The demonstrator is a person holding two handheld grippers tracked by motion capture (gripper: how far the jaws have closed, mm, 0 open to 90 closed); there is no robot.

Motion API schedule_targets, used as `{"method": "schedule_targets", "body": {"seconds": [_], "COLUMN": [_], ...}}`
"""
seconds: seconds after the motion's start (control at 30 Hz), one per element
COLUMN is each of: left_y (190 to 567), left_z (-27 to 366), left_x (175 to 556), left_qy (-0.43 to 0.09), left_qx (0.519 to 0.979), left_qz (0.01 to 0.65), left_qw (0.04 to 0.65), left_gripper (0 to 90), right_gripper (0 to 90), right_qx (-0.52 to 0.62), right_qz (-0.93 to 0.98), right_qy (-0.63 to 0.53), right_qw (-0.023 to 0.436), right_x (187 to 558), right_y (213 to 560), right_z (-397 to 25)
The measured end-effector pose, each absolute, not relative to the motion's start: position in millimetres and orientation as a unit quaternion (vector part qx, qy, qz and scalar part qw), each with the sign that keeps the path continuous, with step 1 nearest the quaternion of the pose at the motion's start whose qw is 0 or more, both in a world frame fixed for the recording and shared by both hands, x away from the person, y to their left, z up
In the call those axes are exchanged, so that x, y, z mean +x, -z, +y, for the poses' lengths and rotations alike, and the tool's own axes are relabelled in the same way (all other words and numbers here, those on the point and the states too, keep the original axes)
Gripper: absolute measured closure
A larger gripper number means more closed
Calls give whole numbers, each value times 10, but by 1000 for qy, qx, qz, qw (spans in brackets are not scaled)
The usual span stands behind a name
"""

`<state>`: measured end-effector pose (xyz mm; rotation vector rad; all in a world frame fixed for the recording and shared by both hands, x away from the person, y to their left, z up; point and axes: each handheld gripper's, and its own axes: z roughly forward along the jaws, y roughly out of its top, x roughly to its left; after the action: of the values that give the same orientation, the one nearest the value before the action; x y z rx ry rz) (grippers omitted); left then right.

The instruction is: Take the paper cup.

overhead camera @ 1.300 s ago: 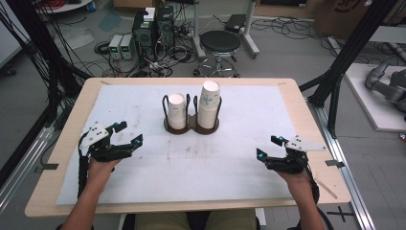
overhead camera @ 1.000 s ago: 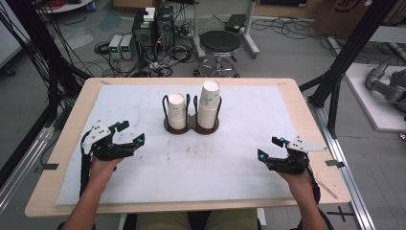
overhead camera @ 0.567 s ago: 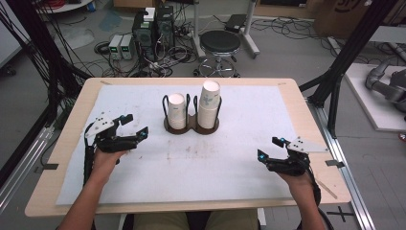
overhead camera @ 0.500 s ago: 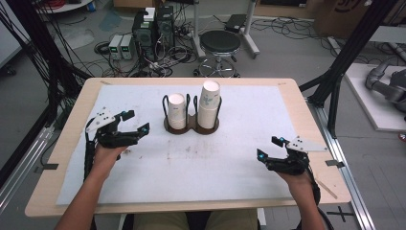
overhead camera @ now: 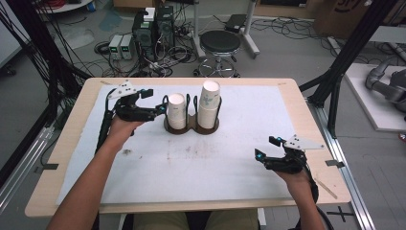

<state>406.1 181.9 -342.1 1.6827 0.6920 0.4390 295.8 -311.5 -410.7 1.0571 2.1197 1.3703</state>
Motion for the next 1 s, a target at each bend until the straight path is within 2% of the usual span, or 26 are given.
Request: {"method": "schedule_targets", "body": {"seconds": [0.57,1.0], "left_y": [3477,3641], "left_z": [1396,1311], "left_x": [4444,4568], "left_qy": [-166,-163], "left_qx": [759,781], "left_qz": [312,320], "left_qw": [547,511], "left_gripper": [157,225], "right_gripper": [205,205], "right_qx": [375,380], "right_qz": [762,760], "right_qy": [-490,-489], "right_qw": [198,198], "right_x": [2954,2937], "right_y": [4107,4111], "right_z": [-3093,-3131]}}
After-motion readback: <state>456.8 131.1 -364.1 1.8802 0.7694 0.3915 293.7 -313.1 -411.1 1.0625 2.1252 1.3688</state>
